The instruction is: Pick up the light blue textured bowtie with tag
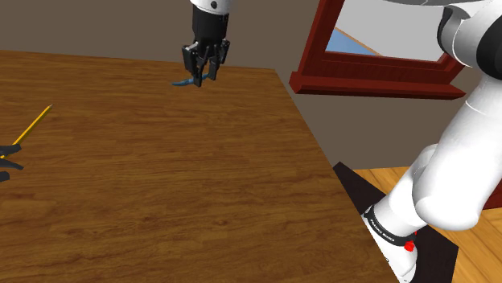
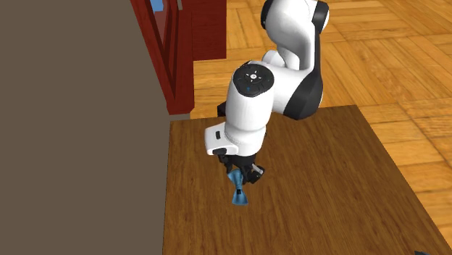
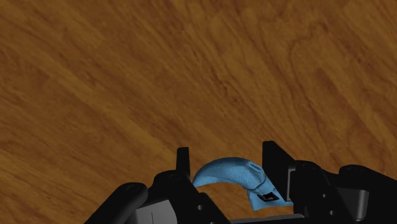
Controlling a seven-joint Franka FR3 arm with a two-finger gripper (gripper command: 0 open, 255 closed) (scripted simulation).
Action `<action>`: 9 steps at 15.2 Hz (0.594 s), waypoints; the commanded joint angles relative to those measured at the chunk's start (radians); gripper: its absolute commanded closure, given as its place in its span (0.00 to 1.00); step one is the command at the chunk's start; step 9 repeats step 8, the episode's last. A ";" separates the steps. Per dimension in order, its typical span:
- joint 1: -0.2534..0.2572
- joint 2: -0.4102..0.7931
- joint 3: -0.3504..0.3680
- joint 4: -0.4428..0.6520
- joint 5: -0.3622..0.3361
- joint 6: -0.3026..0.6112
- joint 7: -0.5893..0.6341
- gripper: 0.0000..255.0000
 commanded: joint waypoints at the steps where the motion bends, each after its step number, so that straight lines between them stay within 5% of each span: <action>1: 0.002 0.003 0.001 0.031 -0.001 -0.028 0.002 1.00; 9: 0.007 0.017 0.003 0.119 -0.006 -0.103 0.004 1.00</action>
